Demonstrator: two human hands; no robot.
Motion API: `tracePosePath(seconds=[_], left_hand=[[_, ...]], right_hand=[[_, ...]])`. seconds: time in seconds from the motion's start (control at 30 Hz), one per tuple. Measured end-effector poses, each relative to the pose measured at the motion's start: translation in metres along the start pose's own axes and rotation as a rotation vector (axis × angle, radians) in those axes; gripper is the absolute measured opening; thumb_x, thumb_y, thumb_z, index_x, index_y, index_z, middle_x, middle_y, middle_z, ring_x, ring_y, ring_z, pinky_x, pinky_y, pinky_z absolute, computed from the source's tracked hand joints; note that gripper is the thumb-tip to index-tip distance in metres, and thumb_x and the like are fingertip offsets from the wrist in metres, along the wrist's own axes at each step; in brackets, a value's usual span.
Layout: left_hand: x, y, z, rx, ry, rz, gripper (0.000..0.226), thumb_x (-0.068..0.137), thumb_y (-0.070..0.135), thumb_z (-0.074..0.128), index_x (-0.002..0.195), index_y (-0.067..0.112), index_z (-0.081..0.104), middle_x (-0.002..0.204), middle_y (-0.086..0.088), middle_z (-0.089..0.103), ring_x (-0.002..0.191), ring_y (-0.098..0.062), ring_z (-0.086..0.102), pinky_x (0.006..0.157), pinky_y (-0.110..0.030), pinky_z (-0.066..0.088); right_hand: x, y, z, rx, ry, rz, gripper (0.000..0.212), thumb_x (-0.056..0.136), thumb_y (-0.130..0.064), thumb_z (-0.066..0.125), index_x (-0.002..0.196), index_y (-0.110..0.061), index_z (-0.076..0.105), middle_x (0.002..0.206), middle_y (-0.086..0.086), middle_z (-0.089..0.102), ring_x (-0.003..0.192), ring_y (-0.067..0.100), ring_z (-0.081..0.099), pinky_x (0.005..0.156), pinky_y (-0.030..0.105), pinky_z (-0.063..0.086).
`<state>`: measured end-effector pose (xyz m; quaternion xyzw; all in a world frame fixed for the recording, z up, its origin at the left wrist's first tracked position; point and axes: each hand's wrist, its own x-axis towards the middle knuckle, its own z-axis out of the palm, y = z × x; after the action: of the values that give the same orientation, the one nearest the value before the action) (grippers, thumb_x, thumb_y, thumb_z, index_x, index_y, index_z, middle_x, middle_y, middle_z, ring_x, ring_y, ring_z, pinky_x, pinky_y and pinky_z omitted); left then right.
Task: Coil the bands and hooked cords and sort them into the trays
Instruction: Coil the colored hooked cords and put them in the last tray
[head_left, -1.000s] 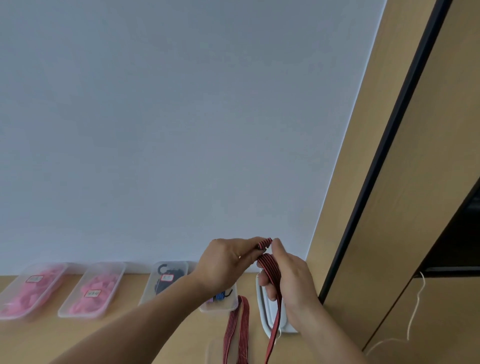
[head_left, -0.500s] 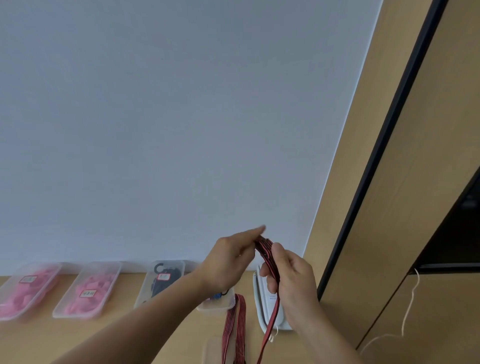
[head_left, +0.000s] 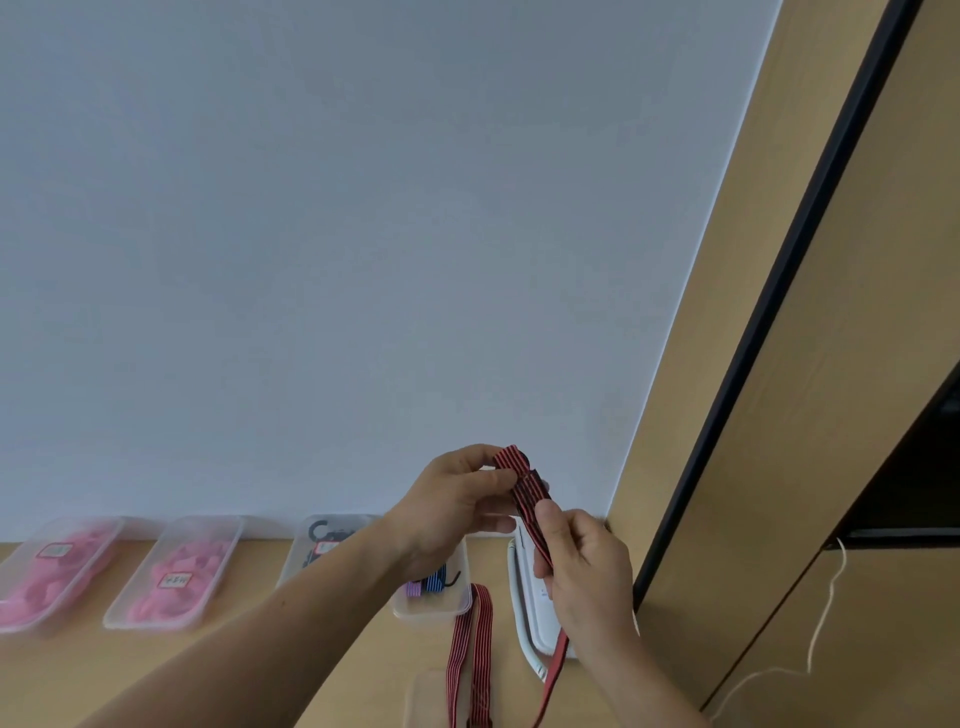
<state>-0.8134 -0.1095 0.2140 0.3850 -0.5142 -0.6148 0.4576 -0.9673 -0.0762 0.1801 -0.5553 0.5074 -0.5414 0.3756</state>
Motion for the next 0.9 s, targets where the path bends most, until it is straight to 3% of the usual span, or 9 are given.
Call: tracePosePath(seconds=[0.2,0.43,0.6,0.73,0.83,0.9], left_hand=[[0.001,-0.006,0.0,0.1,-0.002,0.045,0.034,0.087,0.022,0.071,0.117,0.012,0.058,0.103,-0.012,0.076,0.089,-0.023,0.073,0.075,-0.029,0.055],[0.013,-0.009,-0.014,0.201,0.091,0.125,0.026,0.094,0.007,0.063,0.119,0.013,0.055,0.099,-0.011,0.076,0.091,-0.03,0.071,0.077,-0.033,0.056],[0.015,-0.017,-0.015,0.667,0.188,0.239,0.025,0.093,0.016,0.063,0.117,0.022,0.059,0.088,0.003,0.077,0.08,-0.013,0.071,0.081,-0.034,0.056],[0.013,-0.031,-0.011,0.858,0.233,0.38,0.017,0.094,0.016,0.064,0.111,0.018,0.069,0.099,0.009,0.075,0.091,-0.004,0.07,0.086,-0.03,0.054],[0.012,-0.039,-0.01,1.018,0.261,0.529,0.021,0.098,0.022,0.059,0.116,0.019,0.07,0.1,0.01,0.075,0.083,-0.006,0.069,0.078,-0.023,0.053],[0.013,-0.039,-0.009,1.112,0.233,0.656,0.019,0.098,0.021,0.056,0.11,0.018,0.07,0.088,0.009,0.074,0.074,-0.009,0.065,0.067,-0.023,0.051]], right_hand=[[0.006,0.009,0.003,-0.028,0.031,-0.013,0.049,0.08,-0.058,0.051,0.056,-0.015,0.057,0.046,0.001,0.056,0.039,0.005,0.044,0.052,0.029,0.037],[0.011,0.013,0.008,0.143,-0.078,0.067,0.047,0.081,-0.047,0.058,0.067,-0.002,0.06,0.048,0.0,0.053,0.039,0.009,0.04,0.042,0.021,0.035],[0.017,0.019,0.011,0.173,-0.147,0.126,0.046,0.096,-0.033,0.058,0.066,0.002,0.054,0.052,0.008,0.051,0.04,0.013,0.038,0.041,0.021,0.033],[0.021,0.018,0.012,0.236,-0.125,0.179,0.053,0.093,-0.048,0.053,0.064,-0.004,0.054,0.053,0.005,0.047,0.046,0.013,0.04,0.045,0.024,0.033],[0.023,0.017,0.012,0.285,-0.144,0.19,0.06,0.083,-0.06,0.055,0.065,-0.003,0.053,0.052,-0.002,0.043,0.05,0.01,0.04,0.057,0.028,0.037],[0.024,0.018,0.013,0.31,-0.155,0.189,0.071,0.079,-0.062,0.058,0.077,0.009,0.052,0.054,0.0,0.045,0.049,0.009,0.041,0.055,0.023,0.038]])
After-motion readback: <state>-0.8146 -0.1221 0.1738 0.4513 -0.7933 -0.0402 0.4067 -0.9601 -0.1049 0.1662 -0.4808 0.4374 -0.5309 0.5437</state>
